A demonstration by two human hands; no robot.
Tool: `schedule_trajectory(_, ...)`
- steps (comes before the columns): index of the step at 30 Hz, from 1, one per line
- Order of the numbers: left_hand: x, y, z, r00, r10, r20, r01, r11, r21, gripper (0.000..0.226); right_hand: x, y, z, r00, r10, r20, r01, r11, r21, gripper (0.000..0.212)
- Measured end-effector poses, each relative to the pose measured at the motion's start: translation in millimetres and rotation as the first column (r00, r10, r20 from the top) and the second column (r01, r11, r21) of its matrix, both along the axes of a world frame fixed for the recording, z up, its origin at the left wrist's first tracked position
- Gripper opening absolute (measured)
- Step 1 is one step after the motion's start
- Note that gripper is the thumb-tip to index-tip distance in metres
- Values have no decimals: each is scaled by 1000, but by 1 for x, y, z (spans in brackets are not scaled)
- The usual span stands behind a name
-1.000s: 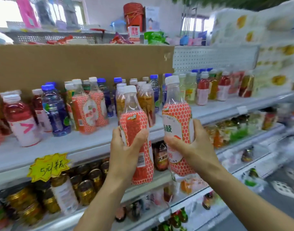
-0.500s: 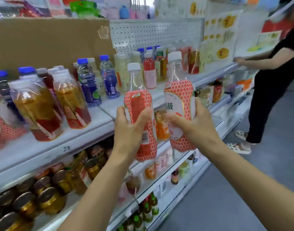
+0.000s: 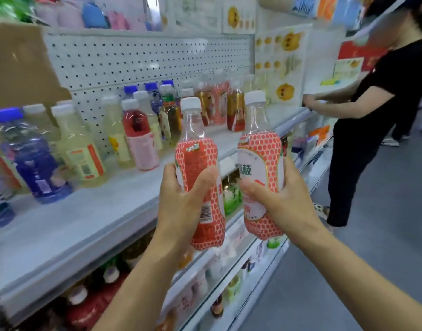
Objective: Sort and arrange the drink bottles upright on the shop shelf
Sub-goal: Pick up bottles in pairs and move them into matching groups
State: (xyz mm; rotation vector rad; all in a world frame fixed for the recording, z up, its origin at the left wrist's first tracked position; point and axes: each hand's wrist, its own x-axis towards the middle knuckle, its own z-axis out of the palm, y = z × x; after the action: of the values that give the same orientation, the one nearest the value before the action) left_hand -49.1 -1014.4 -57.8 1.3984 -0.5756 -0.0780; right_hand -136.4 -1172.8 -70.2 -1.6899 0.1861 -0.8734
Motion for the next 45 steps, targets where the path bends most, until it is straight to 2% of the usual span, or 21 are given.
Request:
schedule_trajectory(7, 27, -121, -2, 1000, -16, -20, 17, 1000, 5, 53, 38, -123, -2, 1000, 31, 1, -31, 999, 28, 50)
schedule_trajectory(14, 41, -235, -7, 983, 180, -32, -181, 983, -31, 54, 74, -249, 8, 979, 201, -40, -202, 979, -31, 44)
schedule_trajectory(19, 52, -303, -7, 954, 293, -66, -296, 954, -47, 46, 105, -325, 16, 955, 283, -84, -289, 955, -69, 47)
schedule_trajectory(24, 72, -348, -7, 934, 352, -58, -354, 935, -30, 51, 147, -373, 11, 930, 363, -64, -366, 930, -43, 56)
schedule_trajectory(29, 109, -388, -9, 933, 357, -42, -358, 934, -10, 44, 190, -412, 5, 921, 381, -77, -385, 921, -52, 51)
schedule_trajectory(33, 148, -426, -6, 943, 333, -8, -333, 943, -18, 60, 230, -446, 7, 934, 350, -67, -355, 932, -80, 50)
schedule_trajectory(37, 190, -468, 0, 947, 320, 26, -319, 947, -23, 52, 277, -484, 17, 935, 354, -23, -355, 930, -101, 47)
schedule_trajectory(42, 236, -520, 3, 944, 328, 30, -327, 945, -29, 51, 333, -525, 21, 936, 349, 52, -349, 937, -23, 64)
schedule_trajectory(45, 259, -547, 6, 938, 344, -29, -346, 936, -62, 61, 371, -546, 18, 931, 362, 47, -364, 931, 29, 59)
